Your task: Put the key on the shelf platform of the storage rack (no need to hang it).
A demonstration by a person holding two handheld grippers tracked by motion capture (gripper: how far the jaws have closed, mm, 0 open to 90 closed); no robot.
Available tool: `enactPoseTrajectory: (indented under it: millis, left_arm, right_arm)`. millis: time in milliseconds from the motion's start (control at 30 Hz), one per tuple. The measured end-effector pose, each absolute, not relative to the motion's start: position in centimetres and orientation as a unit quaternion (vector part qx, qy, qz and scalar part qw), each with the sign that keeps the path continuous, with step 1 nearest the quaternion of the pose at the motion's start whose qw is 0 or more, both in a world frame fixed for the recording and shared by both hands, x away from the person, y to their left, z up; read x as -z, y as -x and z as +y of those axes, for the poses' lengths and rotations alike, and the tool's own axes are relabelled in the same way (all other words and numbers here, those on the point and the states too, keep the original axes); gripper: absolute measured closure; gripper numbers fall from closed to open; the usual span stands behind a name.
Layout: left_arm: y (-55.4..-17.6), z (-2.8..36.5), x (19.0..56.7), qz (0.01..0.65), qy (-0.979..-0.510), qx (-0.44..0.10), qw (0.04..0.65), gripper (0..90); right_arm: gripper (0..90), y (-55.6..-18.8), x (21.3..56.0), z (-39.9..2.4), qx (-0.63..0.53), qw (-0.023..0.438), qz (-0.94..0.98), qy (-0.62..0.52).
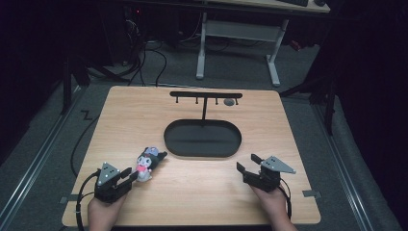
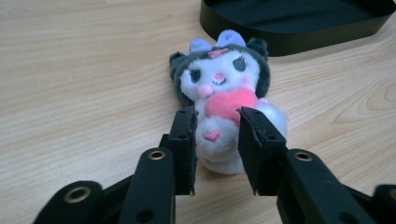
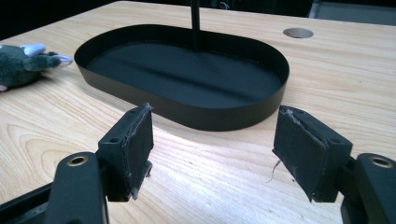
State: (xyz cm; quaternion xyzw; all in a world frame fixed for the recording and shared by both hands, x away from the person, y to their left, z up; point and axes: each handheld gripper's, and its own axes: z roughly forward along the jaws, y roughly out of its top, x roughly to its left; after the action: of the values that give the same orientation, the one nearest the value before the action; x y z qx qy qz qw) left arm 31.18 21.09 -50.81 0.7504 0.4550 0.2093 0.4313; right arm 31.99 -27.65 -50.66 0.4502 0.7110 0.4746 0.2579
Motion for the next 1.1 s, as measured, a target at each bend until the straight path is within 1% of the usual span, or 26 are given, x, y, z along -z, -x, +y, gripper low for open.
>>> enactPoseTrajectory:
  millis: [67,167,267,333,367,400,467,500,533,567,667,700,833,967,1100]
  left_arm:
    - [-31.2,21.1,50.5,0.453,-0.751,-0.212,0.430,62.1]
    - [-31.3,21.1,49.7,0.450,-0.755,-0.217,0.425,60.0]
    - [-31.3,21.1,49.3,0.452,-0.763,-0.212,0.412,55.5]
    - [-31.3,21.2,49.1,0.451,-0.769,-0.217,0.398,54.8]
    - [-31.5,21.5,48.8,0.456,-0.777,-0.209,0.381,51.6]
    - [-31.5,21.7,48.8,0.457,-0.780,-0.206,0.375,50.4]
    - [-31.6,21.9,48.7,0.460,-0.783,-0.204,0.366,49.9]
    - [-31.8,22.2,48.7,0.462,-0.791,-0.196,0.349,49.3]
    - [-31.8,22.2,48.7,0.462,-0.791,-0.196,0.349,48.9]
    - [-31.9,22.4,48.7,0.464,-0.798,-0.187,0.335,48.1]
    - [-32.0,22.6,48.7,0.468,-0.802,-0.179,0.326,46.7]
    - [-32.1,22.7,48.7,0.471,-0.805,-0.167,0.321,46.1]
    - [-32.2,22.1,48.5,0.469,-0.816,-0.162,0.298,43.7]
    - [-32.4,21.1,48.5,0.471,-0.823,-0.159,0.274,36.8]
    - [-32.6,20.5,48.7,0.470,-0.830,-0.153,0.261,34.7]
  right_arm:
    - [28.4,-31.8,50.6,-27.9,-0.474,0.260,0.709,-0.453]
    - [28.5,-31.7,50.8,-28.3,-0.478,0.255,0.704,-0.459]
    - [28.5,-31.6,50.9,-28.6,-0.477,0.254,0.701,-0.465]
    - [28.5,-31.5,50.9,-28.9,-0.477,0.255,0.699,-0.469]
    - [28.5,-31.4,50.9,-29.1,-0.477,0.256,0.696,-0.471]
    - [28.5,-31.3,50.9,-29.2,-0.476,0.259,0.696,-0.471]
    - [28.5,-31.2,50.8,-29.4,-0.476,0.260,0.694,-0.473]
    - [28.5,-31.1,50.8,-29.5,-0.475,0.259,0.695,-0.473]
    - [28.5,-31.0,50.7,-29.6,-0.477,0.262,0.692,-0.474]
    - [28.5,-30.9,50.7,-29.6,-0.477,0.263,0.692,-0.475]
    - [28.6,-30.7,50.7,-29.8,-0.475,0.265,0.692,-0.474]
    - [28.6,-30.6,50.7,-30.0,-0.475,0.265,0.692,-0.475]
    - [28.5,-30.3,50.7,-30.3,-0.474,0.269,0.691,-0.475]
    - [28.5,-30.0,50.6,-30.4,-0.473,0.271,0.692,-0.473]
    - [28.5,-29.8,50.1,-30.7,-0.476,0.276,0.686,-0.476]
